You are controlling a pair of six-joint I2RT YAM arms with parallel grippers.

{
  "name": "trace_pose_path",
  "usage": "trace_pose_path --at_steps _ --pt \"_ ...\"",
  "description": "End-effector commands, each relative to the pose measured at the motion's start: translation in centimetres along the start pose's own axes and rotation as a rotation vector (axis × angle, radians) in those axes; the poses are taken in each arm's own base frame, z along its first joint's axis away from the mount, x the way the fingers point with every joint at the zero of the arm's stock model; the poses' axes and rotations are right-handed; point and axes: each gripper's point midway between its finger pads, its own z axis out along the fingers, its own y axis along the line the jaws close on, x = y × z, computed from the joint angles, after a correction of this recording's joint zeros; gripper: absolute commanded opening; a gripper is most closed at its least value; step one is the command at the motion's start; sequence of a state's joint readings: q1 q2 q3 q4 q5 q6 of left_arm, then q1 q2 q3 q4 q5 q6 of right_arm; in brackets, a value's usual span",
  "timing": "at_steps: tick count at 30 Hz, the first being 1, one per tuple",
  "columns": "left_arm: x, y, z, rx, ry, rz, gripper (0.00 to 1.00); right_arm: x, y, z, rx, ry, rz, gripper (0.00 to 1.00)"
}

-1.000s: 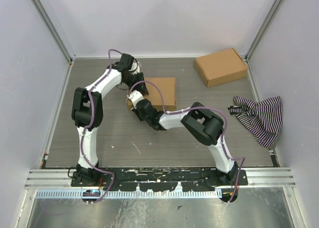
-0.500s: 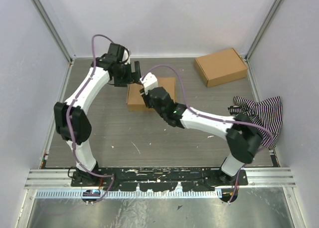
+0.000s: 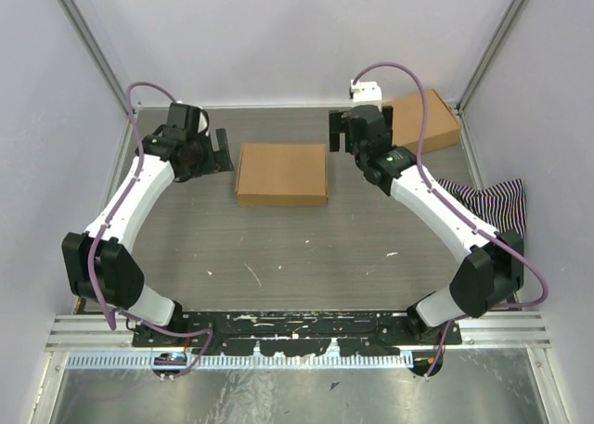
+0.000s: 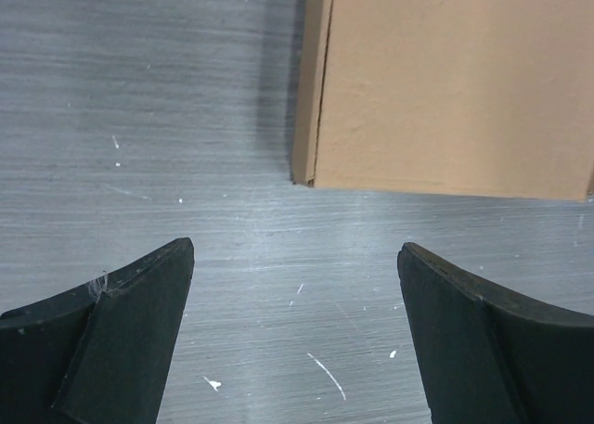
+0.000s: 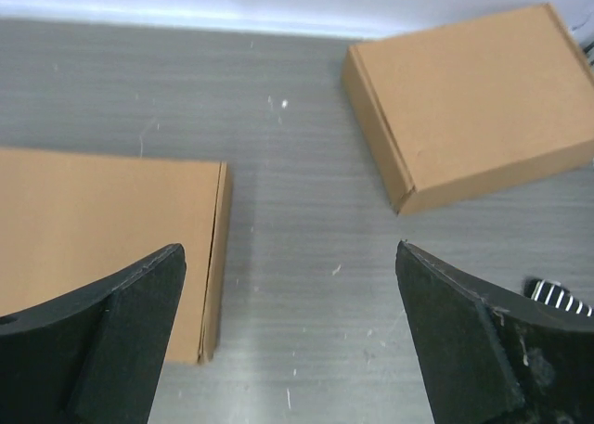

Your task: Fold the paper box

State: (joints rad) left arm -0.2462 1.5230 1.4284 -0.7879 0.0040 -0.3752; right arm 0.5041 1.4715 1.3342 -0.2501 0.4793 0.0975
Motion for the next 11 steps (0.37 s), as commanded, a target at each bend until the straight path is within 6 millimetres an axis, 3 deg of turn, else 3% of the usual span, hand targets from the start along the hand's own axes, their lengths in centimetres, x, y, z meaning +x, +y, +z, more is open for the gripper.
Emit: trace_pose_path --at_steps 1,11 --pt "-1.0 0.4 -0.9 -0.017 -0.092 -0.014 0.98 2.1 0.5 -0.9 0.006 0.08 -0.011 1.0" --pt "-0.2 0.3 -0.9 0.0 -0.076 -0.03 0.98 3.5 0.8 -0.6 -0.069 0.105 0.075 1.0"
